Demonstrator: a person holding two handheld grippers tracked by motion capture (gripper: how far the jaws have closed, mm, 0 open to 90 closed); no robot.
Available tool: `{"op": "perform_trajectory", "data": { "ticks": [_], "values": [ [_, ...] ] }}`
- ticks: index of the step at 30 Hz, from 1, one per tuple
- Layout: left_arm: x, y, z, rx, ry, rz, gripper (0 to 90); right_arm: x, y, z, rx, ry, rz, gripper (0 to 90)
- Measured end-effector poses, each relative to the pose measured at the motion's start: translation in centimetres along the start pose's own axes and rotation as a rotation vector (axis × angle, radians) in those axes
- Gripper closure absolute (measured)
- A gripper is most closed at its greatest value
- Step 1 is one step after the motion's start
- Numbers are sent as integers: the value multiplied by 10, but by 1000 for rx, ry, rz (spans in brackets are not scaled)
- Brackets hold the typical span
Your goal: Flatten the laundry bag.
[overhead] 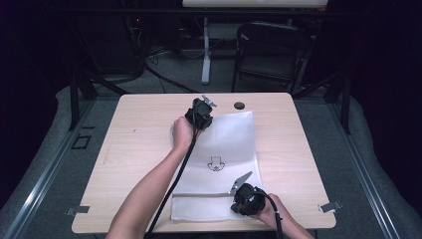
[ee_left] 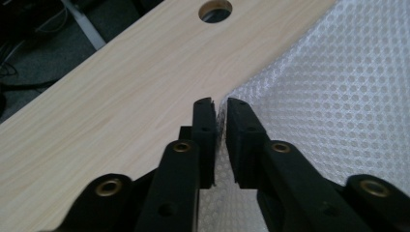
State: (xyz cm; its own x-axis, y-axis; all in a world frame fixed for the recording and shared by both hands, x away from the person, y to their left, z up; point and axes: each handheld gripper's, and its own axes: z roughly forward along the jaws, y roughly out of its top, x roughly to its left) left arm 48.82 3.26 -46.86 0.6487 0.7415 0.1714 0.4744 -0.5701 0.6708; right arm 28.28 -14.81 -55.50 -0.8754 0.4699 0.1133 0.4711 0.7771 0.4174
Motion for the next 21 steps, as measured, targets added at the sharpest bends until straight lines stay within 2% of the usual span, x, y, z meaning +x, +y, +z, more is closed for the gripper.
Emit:
{"op": "perform_trajectory", "data": {
  "ticks": [6, 8, 10, 11, 12, 16, 21],
  "values": [
    [5, -2, 1, -23, -23, -52, 658, -1, 0, 0, -12, 13, 20, 865],
    [6, -4, 1, -26, -54, -72, 598, 0, -1, 1, -33, 24, 45, 840],
    [5, -5, 0, -17, -74, -83, 505, -1, 0, -2, -16, 13, 32, 793],
    [5, -6, -1, -18, -94, -86, 478, -1, 0, -3, -31, 20, 40, 776],
    [4, -8, -2, -13, -114, -85, 451, -2, 0, -5, -26, 8, 38, 752],
    [-4, -20, -7, 10, -141, -45, 355, -8, -1, -12, -38, -2, 76, 572],
    [-11, -38, -19, 10, -191, -31, 239, -13, -6, -21, -39, -36, 102, 369]
  ]
}}
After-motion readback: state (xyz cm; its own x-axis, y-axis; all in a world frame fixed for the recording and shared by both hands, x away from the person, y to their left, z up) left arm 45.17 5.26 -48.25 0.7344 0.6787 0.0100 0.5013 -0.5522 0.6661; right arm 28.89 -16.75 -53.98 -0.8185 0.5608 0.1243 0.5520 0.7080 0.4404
